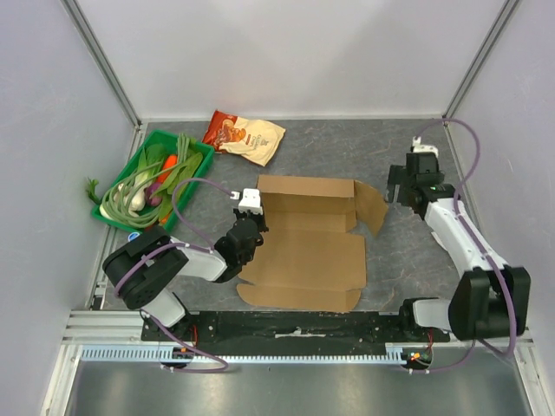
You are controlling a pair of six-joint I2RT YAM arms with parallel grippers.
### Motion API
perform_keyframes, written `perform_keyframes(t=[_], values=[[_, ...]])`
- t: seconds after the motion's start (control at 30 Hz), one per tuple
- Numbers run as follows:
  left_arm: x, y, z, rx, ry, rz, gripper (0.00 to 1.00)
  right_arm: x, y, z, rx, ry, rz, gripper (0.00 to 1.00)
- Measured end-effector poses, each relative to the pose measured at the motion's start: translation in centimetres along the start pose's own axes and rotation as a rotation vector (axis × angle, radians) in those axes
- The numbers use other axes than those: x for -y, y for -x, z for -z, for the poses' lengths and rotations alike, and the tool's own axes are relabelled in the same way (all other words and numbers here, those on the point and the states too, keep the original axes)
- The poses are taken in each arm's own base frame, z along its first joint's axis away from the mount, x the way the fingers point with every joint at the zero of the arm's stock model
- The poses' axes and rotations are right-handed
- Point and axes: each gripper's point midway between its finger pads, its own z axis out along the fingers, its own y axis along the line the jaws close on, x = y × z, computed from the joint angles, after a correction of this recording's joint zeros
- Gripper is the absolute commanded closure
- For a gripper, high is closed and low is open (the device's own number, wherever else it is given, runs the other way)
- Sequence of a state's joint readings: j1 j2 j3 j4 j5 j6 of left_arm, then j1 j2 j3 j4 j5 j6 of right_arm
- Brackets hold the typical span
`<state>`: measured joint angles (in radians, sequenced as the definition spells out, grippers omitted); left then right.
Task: Fold the paper box
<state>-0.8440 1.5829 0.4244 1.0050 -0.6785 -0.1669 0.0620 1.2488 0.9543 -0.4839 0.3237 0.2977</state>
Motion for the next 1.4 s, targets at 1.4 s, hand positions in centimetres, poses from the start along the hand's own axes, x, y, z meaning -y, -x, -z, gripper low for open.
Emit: perform_keyframes(t=[1.4], values=[[0.1, -0.1, 0.0, -0.001, -0.006, 0.0, 0.98, -15.4, -5.1, 4.8, 0.456, 0.684, 0.245, 0.36]])
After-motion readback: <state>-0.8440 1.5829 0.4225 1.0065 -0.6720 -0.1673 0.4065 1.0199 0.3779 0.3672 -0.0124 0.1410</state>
